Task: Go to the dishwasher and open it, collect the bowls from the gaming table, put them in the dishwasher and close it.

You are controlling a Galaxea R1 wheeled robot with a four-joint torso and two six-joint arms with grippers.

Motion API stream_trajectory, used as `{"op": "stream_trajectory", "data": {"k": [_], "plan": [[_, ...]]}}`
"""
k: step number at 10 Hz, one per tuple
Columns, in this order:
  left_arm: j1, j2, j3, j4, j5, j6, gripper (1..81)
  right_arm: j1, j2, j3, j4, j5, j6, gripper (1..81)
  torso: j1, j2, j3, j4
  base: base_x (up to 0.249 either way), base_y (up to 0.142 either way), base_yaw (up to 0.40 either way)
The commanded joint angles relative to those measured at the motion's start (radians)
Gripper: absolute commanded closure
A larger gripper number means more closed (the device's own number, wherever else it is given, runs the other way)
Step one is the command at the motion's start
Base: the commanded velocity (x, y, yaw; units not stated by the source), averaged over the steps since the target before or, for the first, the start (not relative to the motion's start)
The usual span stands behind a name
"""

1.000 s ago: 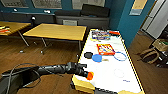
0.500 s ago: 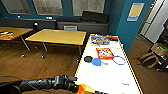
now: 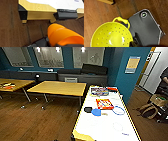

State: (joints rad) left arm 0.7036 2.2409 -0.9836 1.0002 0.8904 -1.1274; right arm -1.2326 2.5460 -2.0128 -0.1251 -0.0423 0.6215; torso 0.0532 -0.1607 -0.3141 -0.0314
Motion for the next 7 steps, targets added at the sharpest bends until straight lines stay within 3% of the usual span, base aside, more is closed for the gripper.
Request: {"op": "stream_trajectory", "data": {"k": [1, 4, 5, 7], "plan": [[0.119, -0.044, 0.068, 0.265, 0.001, -0.046, 81.1, 0.052, -0.002, -0.019, -0.011, -0.045, -0.006, 81.1, 0.0, 0.0, 0.0, 0.0, 0.0, 0.0, 0.0], [0.28, -0.012, 0.022, 0.39, -0.002, -0.048, 81.1, -0.003, 0.035, -0.09, -0.07, -0.04, -0.008, 81.1, -0.001, 0.0, 0.0, 0.0, 0.0, 0.0, 0.0], [0.331, 0.009, -0.036, 0.42, -0.04, -0.049, 81.1, -0.025, 0.059, -0.142, -0.102, -0.034, -0.008, 81.1, -0.001, 0.0, 0.0, 0.0, 0.0, 0.0, 0.0], [0.411, 0.016, -0.185, 0.434, -0.274, -0.072, 81.1, -0.072, 0.107, -0.219, -0.155, -0.007, -0.009, 81.1, -0.001, -0.001, 0.0, 0.0, 0.0, 0.0, 0.0]]}}
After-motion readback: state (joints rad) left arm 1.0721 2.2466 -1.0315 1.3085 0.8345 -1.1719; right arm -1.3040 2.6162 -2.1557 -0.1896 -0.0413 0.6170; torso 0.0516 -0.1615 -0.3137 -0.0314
